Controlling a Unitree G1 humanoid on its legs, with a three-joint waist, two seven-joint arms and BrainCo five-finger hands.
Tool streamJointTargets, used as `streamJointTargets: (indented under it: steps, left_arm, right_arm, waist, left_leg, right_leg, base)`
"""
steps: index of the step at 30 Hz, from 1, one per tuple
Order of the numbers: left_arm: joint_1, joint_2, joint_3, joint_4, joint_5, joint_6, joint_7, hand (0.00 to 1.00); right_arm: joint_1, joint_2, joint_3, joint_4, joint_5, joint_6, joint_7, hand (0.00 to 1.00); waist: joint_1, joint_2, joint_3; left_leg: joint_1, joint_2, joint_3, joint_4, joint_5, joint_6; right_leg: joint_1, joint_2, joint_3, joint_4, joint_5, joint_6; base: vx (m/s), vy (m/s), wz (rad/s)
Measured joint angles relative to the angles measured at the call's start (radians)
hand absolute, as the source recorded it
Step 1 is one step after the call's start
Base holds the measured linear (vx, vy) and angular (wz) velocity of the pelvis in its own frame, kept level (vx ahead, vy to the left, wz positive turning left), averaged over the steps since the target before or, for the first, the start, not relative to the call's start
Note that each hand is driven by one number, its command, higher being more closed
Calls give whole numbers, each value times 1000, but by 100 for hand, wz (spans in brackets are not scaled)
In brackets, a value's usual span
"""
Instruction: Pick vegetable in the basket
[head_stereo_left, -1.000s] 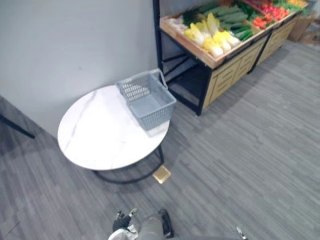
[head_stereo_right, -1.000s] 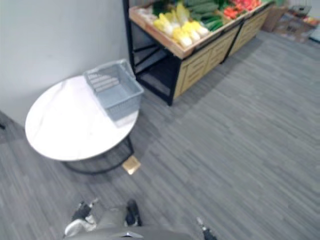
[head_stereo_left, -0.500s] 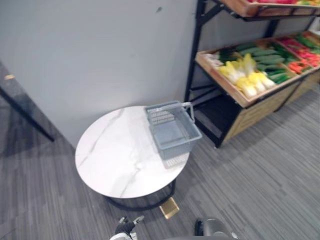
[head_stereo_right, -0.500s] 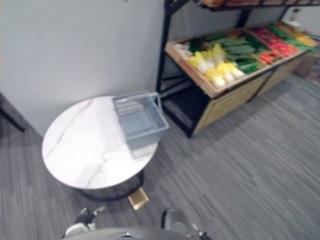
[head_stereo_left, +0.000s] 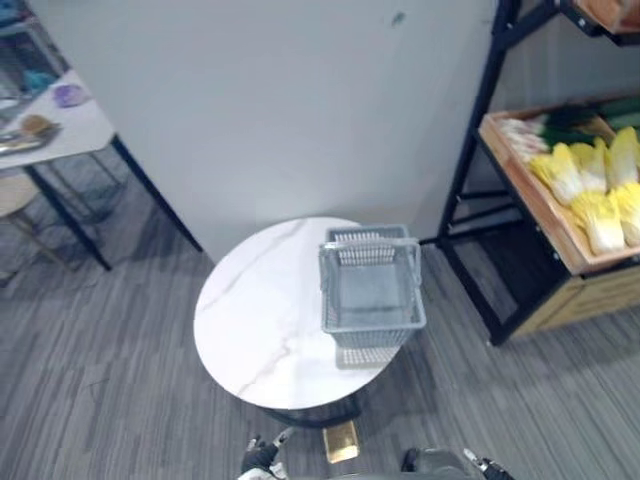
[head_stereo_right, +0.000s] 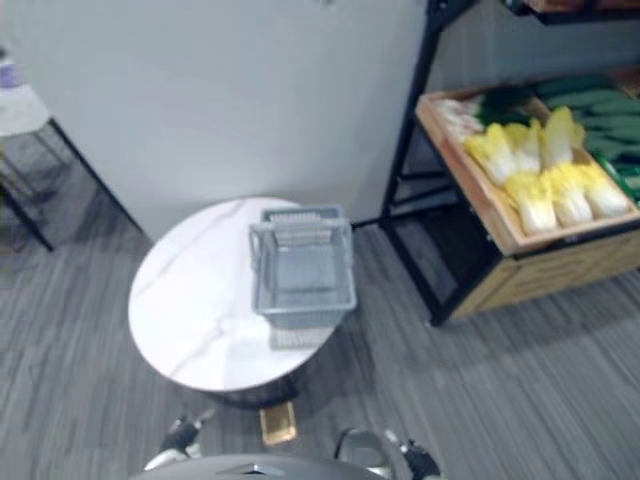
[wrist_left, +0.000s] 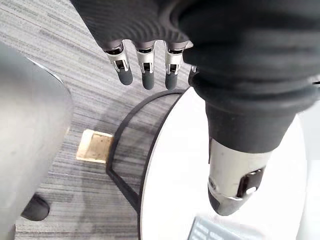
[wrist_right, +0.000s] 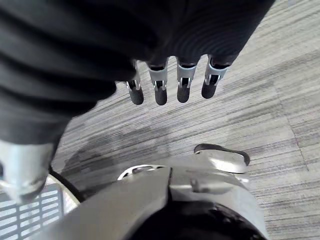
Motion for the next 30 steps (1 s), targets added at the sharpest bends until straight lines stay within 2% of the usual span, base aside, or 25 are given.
streamJointTargets:
  steps: [3,4,7,9,10,13,15,17,18,21,25,30]
  left_arm:
    - [-2,5,-16,0,0,0,2,0]
    - [-3,8,-23,0,1,0,4,0]
    - [-6,15,-39,7,24,0,12,0]
    - [-18,23,-59,22,46,0,12,0]
    - [-26,26,-76,31,63,0,19,0]
    - [-35,56,-103,32,95,0,34,0]
    - [-33,93,-141,37,150,0,43,0]
    - [-19,113,-167,38,166,0,46,0]
    - [-13,133,-195,39,167,0,51,0]
    - [-11,148,-213,39,167,1,53,0]
    - [4,153,-225,39,162,1,45,0]
    - [11,153,-225,35,145,0,38,0]
  right_arm:
    - [-8,-3,-1,0,0,-2,-7,0]
    - [-12,-7,-1,3,0,1,-19,0]
    - [-21,-7,1,2,-2,0,-39,0]
    - [-31,-12,1,0,-4,-1,-42,0]
    - [-41,-22,0,-3,-21,-3,-47,0]
    - [-53,-38,7,-77,-80,-4,-68,0]
    - [-70,-108,41,-226,-150,-9,-78,0]
    - [-113,-168,42,-300,-199,-18,-85,0]
    - [-193,-241,62,-381,-259,-20,-114,0]
    - [-292,-300,87,-496,-305,-21,-140,0]
    - [-432,-366,189,-678,-356,-27,-154,0]
    - [-642,-459,280,-724,-393,-42,-156,0]
  waist:
    - [1,0,0]
    - [1,1,0]
    - [-2,11,-3]
    - [-3,21,-2]
    - [-4,37,-3]
    - [-3,25,5]
    - [-4,25,7]
    - [-4,26,9]
    - [-2,22,26]
    - [1,12,36]
    - [4,3,62]
    - [14,-1,101]
  left_leg:
    - [-30,-17,95,-77,-2,-4]
    - [-44,-40,97,-149,0,-3]
    - [-59,-55,85,-226,18,-14]
    - [-68,-62,85,-262,12,-7]
    - [-82,-67,85,-279,-12,0]
    - [-92,-100,91,-289,-17,11]
    - [-92,-125,103,-289,-25,25]
    - [-96,-137,115,-289,-30,33]
    - [-102,-149,123,-289,-32,37]
    - [-136,-156,126,-287,-29,45]
    - [-167,-159,135,-282,-27,47]
    - [-207,-156,120,-268,-27,47]
  right_leg:
    - [14,0,-28,-33,2,15]
    - [10,1,-33,-40,7,22]
    - [-5,16,-21,-65,20,43]
    - [-17,22,-5,-99,54,57]
    - [-33,23,-2,-119,76,64]
    - [-35,2,17,-152,119,72]
    - [-41,-9,43,-167,140,78]
    - [-51,-17,59,-174,154,84]
    - [-64,-23,82,-183,169,88]
    - [-104,-26,92,-192,188,87]
    - [-129,-21,103,-214,209,82]
    - [-156,-19,104,-218,221,75]
  base:
    - [-22,-46,40]
    - [-28,41,13]
    - [-27,112,-4]
    - [15,124,1]
    - [-7,162,-5]
    - [11,160,-9]
    - [15,132,-20]
    - [0,105,-27]
    - [-22,90,-30]
    - [-38,37,-14]
    - [-22,-13,-8]
    - [-9,-28,5]
